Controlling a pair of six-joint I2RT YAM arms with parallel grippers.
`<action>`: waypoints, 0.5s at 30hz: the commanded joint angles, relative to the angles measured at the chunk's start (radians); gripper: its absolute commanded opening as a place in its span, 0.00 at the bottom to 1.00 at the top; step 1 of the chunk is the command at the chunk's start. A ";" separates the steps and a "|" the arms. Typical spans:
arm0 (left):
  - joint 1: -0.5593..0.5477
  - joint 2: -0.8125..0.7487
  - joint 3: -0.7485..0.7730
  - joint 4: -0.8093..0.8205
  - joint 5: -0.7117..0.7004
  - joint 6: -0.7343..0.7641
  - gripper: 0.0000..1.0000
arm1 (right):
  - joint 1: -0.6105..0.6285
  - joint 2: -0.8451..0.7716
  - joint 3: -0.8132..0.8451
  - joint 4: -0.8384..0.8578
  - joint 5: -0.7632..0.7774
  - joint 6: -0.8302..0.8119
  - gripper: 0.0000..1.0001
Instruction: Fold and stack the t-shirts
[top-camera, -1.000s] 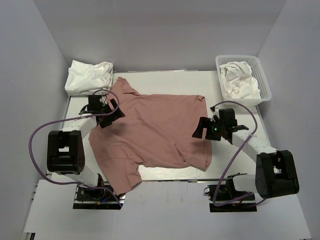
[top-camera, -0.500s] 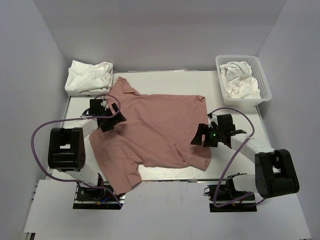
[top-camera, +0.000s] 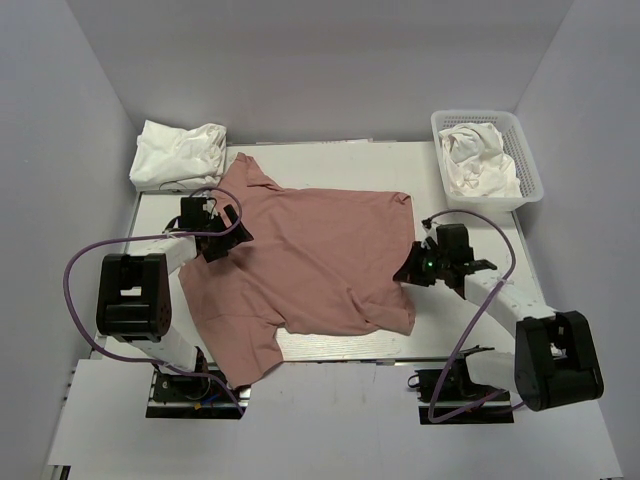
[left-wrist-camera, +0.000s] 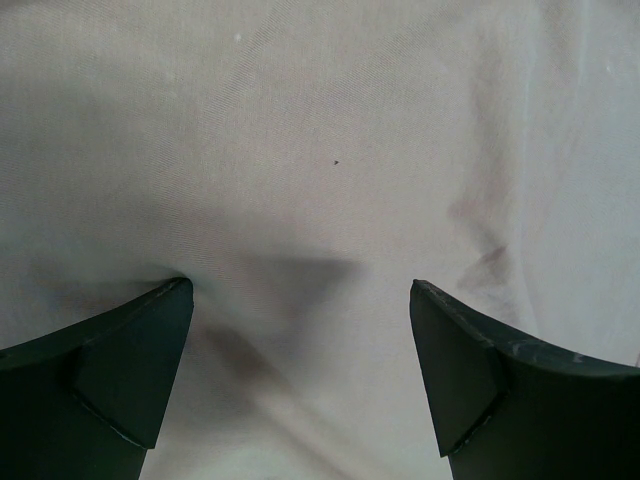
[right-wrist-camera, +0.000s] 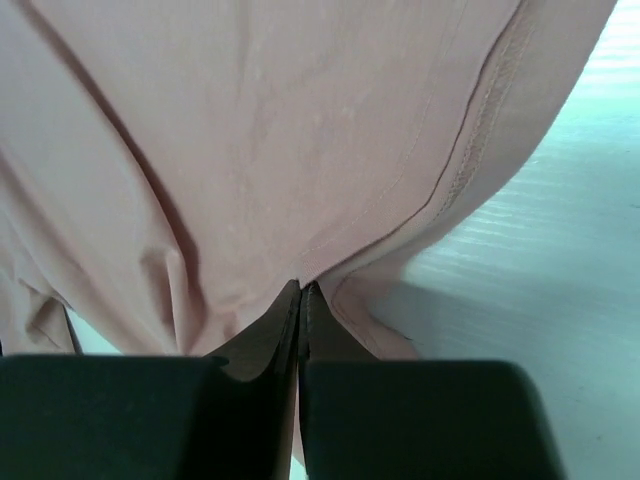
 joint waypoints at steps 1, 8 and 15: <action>0.001 0.019 0.000 -0.029 -0.035 0.014 1.00 | 0.003 -0.040 0.050 -0.022 0.064 0.021 0.00; 0.001 0.029 0.000 -0.050 -0.087 -0.014 1.00 | -0.003 -0.052 0.137 -0.135 0.248 0.101 0.00; 0.001 0.020 0.000 -0.059 -0.140 -0.025 1.00 | -0.012 0.036 0.277 -0.230 0.461 0.152 0.00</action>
